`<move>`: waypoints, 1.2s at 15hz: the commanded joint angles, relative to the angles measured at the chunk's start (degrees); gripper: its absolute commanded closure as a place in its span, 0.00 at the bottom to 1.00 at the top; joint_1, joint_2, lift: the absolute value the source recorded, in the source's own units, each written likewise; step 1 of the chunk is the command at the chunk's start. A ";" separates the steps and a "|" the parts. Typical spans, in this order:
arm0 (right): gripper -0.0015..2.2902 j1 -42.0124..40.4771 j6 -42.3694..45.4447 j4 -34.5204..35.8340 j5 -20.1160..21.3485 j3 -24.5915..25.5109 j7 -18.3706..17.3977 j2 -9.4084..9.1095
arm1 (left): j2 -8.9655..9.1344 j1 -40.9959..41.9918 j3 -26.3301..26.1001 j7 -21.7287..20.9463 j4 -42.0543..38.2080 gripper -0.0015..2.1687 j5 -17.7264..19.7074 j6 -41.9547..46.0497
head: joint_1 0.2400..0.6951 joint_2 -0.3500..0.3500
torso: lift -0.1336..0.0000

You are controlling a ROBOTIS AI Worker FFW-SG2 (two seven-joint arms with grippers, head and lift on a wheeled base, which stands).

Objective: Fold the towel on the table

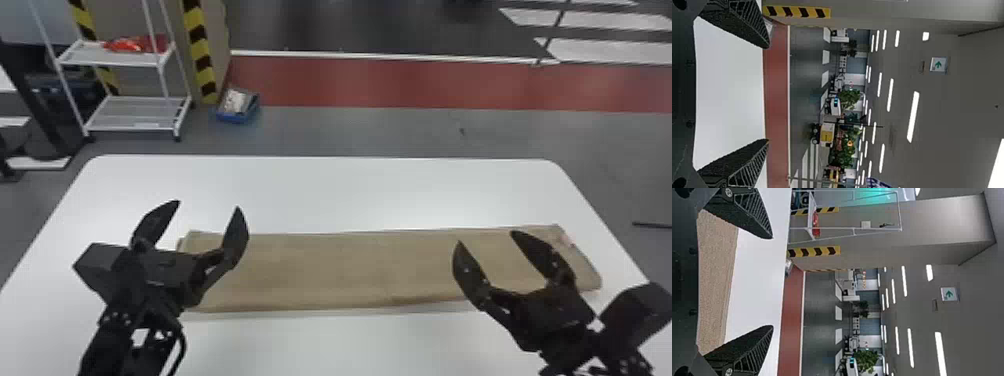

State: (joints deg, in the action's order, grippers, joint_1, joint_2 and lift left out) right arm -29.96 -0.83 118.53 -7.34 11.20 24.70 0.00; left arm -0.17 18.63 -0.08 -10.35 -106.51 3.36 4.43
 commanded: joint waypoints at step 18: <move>0.04 0.17 -3.00 3.73 -0.75 -3.46 -9.32 -0.05 | -0.18 2.11 -1.15 5.69 -5.64 0.01 -4.67 -5.45 | 1.00 0.38 | 0.19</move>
State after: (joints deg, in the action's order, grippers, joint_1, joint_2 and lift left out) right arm -29.26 -3.67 121.52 -8.60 8.71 15.42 0.00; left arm -0.35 20.58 -1.54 -4.86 -111.74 -1.29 -0.33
